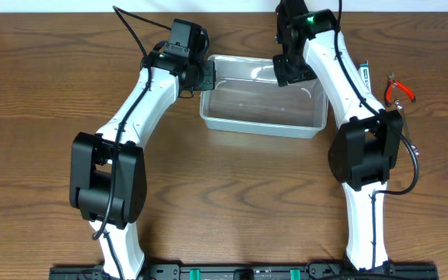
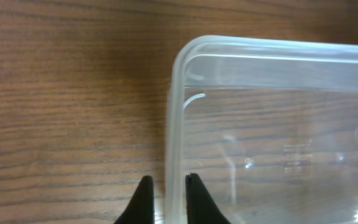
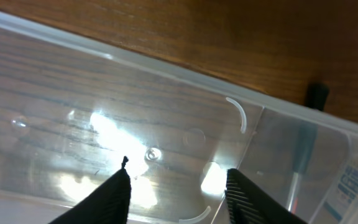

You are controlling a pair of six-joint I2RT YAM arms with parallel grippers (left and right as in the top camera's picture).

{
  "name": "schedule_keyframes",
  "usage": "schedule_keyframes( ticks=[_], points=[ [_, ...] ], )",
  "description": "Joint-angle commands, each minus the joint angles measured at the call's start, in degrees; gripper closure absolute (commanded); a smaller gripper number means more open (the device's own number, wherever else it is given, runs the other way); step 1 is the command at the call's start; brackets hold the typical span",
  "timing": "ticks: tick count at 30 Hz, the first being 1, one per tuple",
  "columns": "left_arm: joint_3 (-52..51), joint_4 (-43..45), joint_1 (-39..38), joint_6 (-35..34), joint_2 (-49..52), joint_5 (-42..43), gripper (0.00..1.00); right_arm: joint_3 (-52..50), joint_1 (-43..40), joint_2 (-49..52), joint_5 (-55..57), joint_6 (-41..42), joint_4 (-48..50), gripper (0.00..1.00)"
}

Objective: Pack container
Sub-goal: 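Slide the container rightward and straighten it with both grippers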

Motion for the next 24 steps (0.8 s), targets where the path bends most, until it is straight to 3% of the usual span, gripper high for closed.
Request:
schedule_keyframes(
  ticks=[1, 5, 6, 14, 16, 18, 20, 22, 24],
  points=[
    [1.4, 0.3, 0.3, 1.3, 0.7, -1.9, 0.73, -0.5, 0.2, 0.1, -0.4, -0.4, 0.9, 0.47],
    [1.4, 0.5, 0.6, 2.3, 0.7, -3.1, 0.38, -0.5, 0.2, 0.1, -0.7, -0.3, 2.2, 0.41],
    [1.4, 0.5, 0.7, 2.4, 0.7, -3.1, 0.33, -0.5, 0.2, 0.1, -0.8, -0.3, 2.4, 0.4],
    [1.4, 0.9, 2.5, 2.4, 0.2, -1.9, 0.35, -0.5, 0.2, 0.1, -1.6, -2.1, 5.8, 0.38],
    [1.6, 1.2, 2.8, 2.4, -0.3, 0.3, 0.4, -0.4, 0.1, 0.1, -1.6, -2.1, 6.4, 0.42],
    [1.6, 1.8, 3.0, 2.4, -1.4, 1.9, 0.55, -0.1, 0.1, 0.1, -1.6, -2.1, 6.6, 0.52],
    [1.6, 2.9, 3.0, 2.4, -2.8, 2.0, 0.66, 0.1, 0.0, 0.1, -1.8, -2.1, 6.9, 0.69],
    [1.6, 3.8, 3.0, 2.4, -4.5, 2.2, 0.91, 0.5, 0.0, 0.1, -2.1, -2.3, 6.9, 0.9],
    [1.6, 4.2, 2.9, 2.3, -6.0, 3.9, 0.94, 0.8, 0.0, 0.1, -2.2, -2.3, 7.0, 0.96]
  ],
)
